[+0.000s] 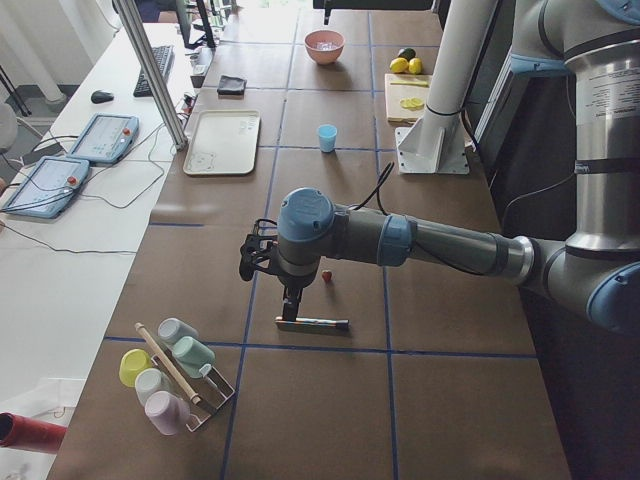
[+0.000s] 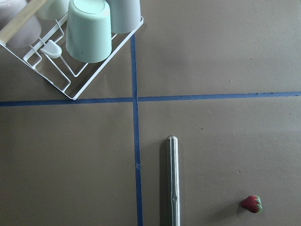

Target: Mash ice and strawberries in cup

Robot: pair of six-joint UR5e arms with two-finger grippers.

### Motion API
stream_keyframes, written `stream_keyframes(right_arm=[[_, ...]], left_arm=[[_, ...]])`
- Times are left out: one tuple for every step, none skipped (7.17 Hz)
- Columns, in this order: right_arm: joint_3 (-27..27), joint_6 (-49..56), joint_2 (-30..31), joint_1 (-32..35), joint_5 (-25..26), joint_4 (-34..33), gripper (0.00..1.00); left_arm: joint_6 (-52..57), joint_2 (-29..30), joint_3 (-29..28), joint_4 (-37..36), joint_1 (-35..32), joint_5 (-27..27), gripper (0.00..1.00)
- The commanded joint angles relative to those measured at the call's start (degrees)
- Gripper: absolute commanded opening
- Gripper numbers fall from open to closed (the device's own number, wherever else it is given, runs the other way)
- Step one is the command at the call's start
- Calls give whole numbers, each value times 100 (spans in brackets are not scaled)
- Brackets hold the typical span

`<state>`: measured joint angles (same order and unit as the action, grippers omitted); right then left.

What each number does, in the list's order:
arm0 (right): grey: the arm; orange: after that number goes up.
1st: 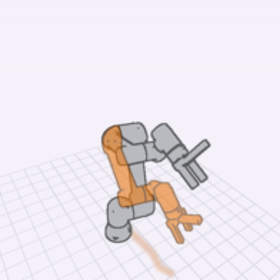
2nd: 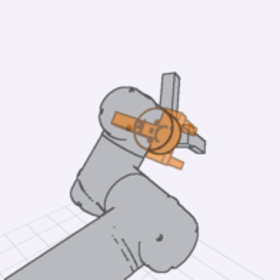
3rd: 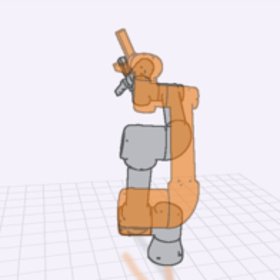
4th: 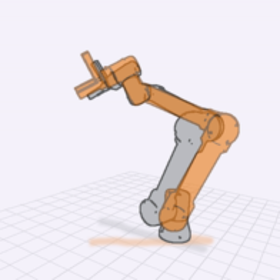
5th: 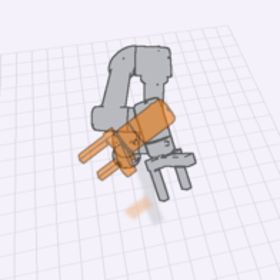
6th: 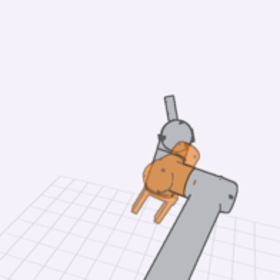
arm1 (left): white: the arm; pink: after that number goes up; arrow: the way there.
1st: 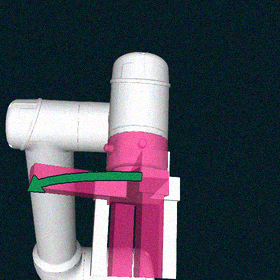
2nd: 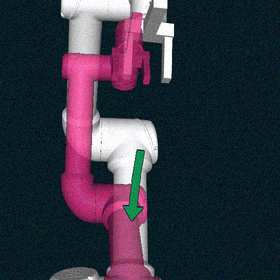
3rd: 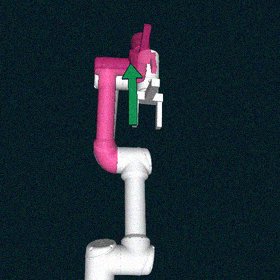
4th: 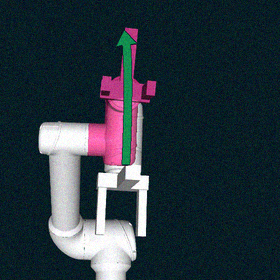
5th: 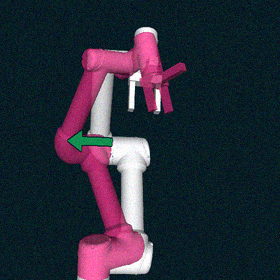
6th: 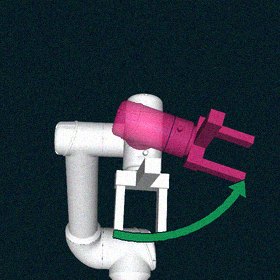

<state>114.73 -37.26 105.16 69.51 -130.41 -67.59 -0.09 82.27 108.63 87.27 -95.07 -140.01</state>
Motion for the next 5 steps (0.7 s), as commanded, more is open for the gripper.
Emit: stream_keyframes(right_arm=[[-126,-289,31,-454,488,131,98],[-230,-299,39,-500,516,323,98],[-336,-308,83,-509,525,508,98],[-424,-317,188,-544,534,736,98],[-616,-395,198,-561,525,1008,98]], left_arm=[[0,0,0,0,6,0,100],[0,0,0,0,6,0,100],[0,0,0,0,6,0,100],[0,0,26,0,-3,0,100],[0,0,27,0,6,0,100]])
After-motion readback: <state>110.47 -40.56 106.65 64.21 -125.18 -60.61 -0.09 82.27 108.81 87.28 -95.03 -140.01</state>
